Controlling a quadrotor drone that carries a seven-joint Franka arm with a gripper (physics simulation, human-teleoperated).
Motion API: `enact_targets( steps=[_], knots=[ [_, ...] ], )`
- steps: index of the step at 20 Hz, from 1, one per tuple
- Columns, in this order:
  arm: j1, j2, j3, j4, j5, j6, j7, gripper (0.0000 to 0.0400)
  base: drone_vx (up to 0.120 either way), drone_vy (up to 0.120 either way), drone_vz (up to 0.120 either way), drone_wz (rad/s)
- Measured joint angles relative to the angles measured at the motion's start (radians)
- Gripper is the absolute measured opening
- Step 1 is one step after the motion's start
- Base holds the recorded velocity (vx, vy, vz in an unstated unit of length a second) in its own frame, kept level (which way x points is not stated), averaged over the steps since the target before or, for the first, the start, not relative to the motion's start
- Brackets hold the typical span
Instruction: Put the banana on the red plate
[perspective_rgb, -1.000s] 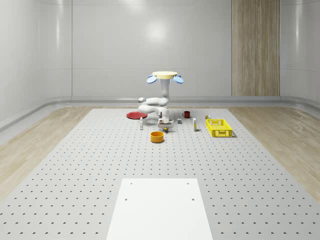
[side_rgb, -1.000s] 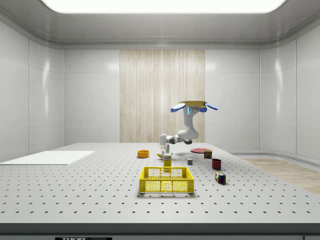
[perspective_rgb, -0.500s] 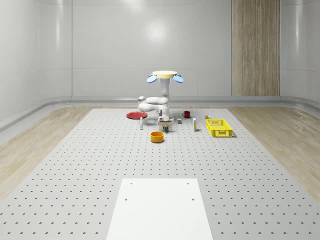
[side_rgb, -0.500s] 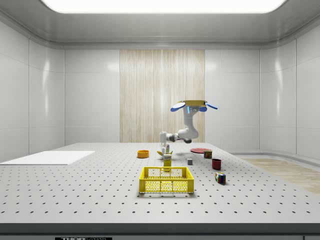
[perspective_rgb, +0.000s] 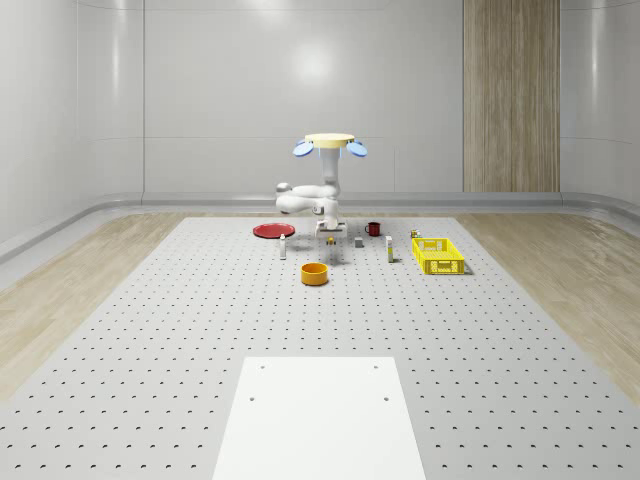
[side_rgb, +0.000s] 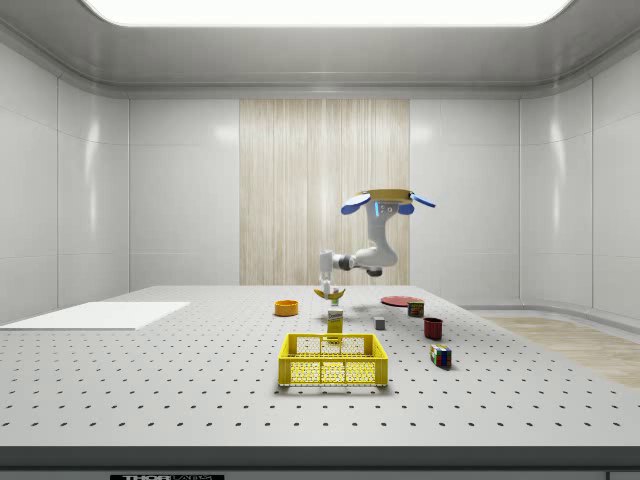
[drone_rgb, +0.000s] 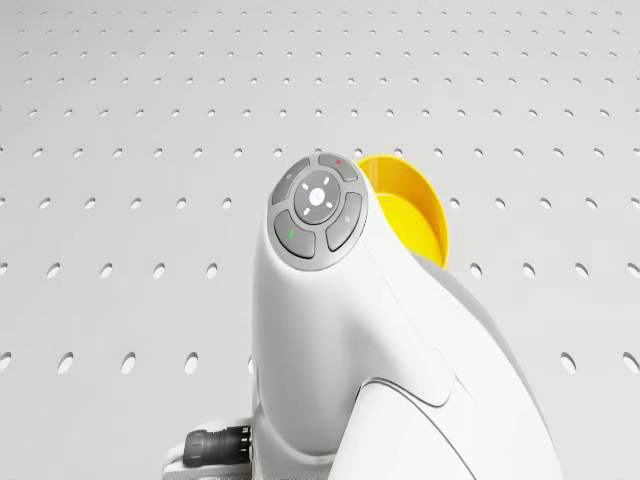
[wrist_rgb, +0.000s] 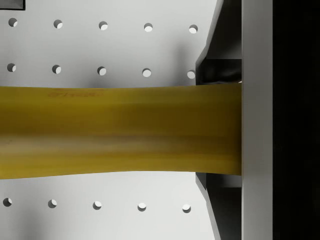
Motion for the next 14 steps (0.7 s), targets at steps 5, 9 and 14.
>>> enact_targets(
  steps=[5, 9, 14],
  knots=[
    [-0.002, -0.01, 0.007, 0.0, 0.009, 0.008, 0.001, 0.0192, 0.0, 0.0, 0.12, 0.0],
    [-0.003, -0.019, 0.01, 0.0, 0.014, 0.016, 0.003, 0.0192, 0.0, 0.0, 0.12, 0.0],
    [-0.007, -0.029, 0.012, 0.0, 0.019, 0.025, -0.013, 0.0192, 0.0, 0.0, 0.056, -0.18]
  ],
)
